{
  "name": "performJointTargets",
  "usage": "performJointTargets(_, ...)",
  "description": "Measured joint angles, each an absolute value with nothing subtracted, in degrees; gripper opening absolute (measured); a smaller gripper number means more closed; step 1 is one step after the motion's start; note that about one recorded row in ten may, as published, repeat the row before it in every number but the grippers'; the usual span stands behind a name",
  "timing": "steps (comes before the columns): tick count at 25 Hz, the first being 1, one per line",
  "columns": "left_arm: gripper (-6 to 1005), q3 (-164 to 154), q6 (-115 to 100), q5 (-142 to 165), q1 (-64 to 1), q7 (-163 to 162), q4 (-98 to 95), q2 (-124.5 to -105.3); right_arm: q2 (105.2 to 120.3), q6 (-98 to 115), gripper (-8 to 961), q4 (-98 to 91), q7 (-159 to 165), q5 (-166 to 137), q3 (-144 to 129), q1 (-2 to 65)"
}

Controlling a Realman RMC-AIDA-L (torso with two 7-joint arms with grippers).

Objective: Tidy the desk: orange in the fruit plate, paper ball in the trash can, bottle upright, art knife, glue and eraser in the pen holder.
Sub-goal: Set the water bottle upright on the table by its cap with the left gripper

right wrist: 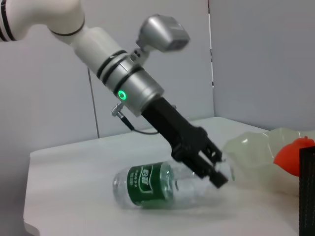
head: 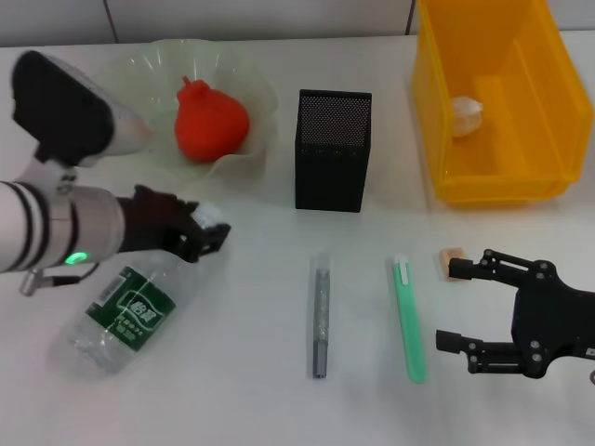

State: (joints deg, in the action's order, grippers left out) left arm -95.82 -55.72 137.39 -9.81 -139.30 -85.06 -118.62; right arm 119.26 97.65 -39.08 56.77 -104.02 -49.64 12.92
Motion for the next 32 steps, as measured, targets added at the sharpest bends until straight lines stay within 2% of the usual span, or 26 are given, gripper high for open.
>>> performJointTargets(7,451,-81.8,-62.8,107.7,-4.7,-103.8,-79.6,-118.56,119.27,97.6,852,-39.1,56.8,-104.1,-49.8,12.9)
performJointTargets(16,450,-64.7,-81.5,85.2,-6.7,-68.5,-56.7,-118.52,119.27,97.4,852,-39.0,56.8,-104.1,-50.0,13.2)
performJointTargets(21,449,-60.0,-84.7,84.1,-8.6,-63.2,-50.4,-118.39,119.27,97.4,852,-39.0,57.2,-104.1,-50.0,13.3)
performJointTargets(32,447,-57.8,-85.5,83.6,-9.1,-61.7,-49.5,-118.53,119.27,97.5,851,-39.1,57.6,-104.1,-49.9,13.2)
